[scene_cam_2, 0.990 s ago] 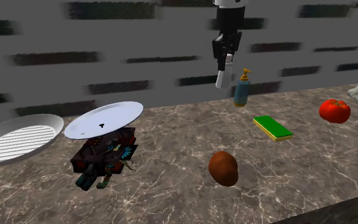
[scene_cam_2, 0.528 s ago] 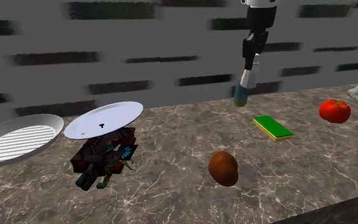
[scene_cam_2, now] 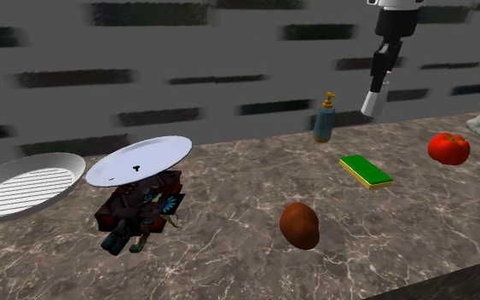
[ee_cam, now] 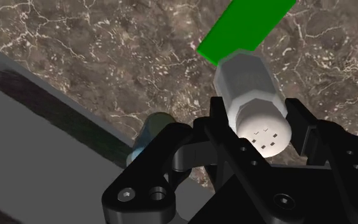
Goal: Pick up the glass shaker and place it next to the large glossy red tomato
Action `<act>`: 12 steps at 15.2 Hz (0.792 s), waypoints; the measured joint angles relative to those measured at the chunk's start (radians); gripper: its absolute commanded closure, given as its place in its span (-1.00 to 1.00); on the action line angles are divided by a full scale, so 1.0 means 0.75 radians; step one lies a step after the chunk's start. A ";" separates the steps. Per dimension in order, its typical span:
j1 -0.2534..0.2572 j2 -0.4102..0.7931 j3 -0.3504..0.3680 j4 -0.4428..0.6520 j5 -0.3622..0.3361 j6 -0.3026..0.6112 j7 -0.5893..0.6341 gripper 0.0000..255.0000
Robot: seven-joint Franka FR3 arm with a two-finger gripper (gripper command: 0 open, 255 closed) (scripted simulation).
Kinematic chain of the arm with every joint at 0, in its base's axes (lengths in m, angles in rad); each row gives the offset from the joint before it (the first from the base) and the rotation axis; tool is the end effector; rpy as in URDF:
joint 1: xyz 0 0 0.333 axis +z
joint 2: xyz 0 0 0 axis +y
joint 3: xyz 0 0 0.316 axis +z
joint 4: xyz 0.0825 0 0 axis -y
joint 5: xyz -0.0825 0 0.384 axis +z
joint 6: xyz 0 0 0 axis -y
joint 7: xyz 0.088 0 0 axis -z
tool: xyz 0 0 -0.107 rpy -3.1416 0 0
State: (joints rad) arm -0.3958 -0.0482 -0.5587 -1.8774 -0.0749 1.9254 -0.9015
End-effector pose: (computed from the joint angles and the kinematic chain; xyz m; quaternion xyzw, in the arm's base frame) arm 0.3149 -0.4619 0.5321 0.9986 -0.0153 0.0084 0.0494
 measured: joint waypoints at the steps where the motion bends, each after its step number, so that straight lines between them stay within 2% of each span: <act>1: -0.018 0.013 -0.021 0.005 0.010 0.008 -0.041 1.00; 6: -0.098 0.076 -0.108 0.057 0.064 0.015 -0.224 1.00; 12: -0.221 0.224 -0.199 0.222 0.188 -0.034 -0.464 1.00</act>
State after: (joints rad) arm -0.5617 0.1194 -0.7077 -1.7107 0.0659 1.8999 -1.2497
